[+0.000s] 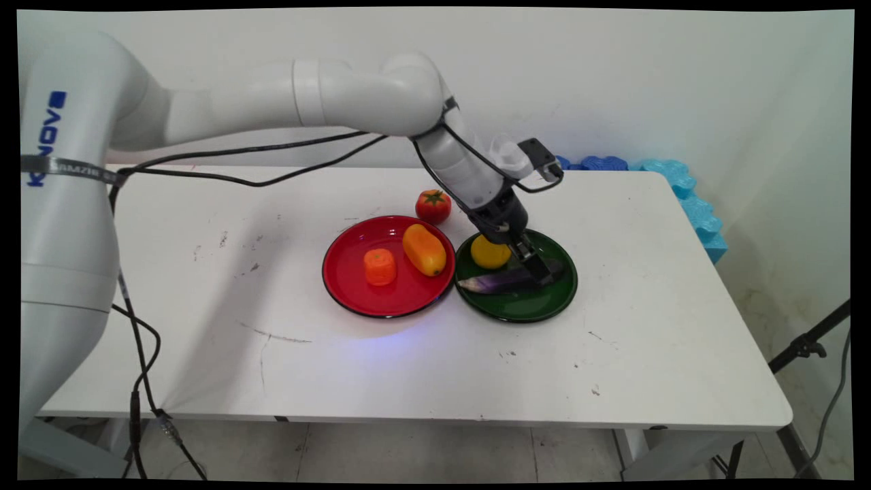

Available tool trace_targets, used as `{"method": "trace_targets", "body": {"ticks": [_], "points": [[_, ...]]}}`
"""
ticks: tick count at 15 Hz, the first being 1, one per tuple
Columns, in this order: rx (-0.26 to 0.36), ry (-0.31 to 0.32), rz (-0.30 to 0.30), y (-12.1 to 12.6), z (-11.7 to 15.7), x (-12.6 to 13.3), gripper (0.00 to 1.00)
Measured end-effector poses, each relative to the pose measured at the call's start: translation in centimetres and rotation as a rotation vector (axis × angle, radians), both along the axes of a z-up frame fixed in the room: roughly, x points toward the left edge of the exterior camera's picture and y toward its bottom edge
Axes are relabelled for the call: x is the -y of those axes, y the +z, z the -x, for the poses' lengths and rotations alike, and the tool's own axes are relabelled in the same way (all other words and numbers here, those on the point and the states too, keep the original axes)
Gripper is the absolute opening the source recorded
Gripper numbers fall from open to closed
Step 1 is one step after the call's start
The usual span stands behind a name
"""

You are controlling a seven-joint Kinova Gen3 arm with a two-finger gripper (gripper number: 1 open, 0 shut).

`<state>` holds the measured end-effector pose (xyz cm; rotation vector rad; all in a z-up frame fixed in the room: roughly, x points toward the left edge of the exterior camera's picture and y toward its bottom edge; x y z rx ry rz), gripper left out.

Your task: Pick up the eggplant from the green plate

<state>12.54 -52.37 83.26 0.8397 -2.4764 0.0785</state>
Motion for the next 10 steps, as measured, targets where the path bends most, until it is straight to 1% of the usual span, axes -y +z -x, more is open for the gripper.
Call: {"method": "trace_targets", "body": {"ticks": [5, 10], "points": [[0.011, 0.007, -0.001, -1.7, 1.0, 0.6, 1.00], [0.016, 0.011, -0.005, -2.7, 1.5, 0.8, 1.00]]}}
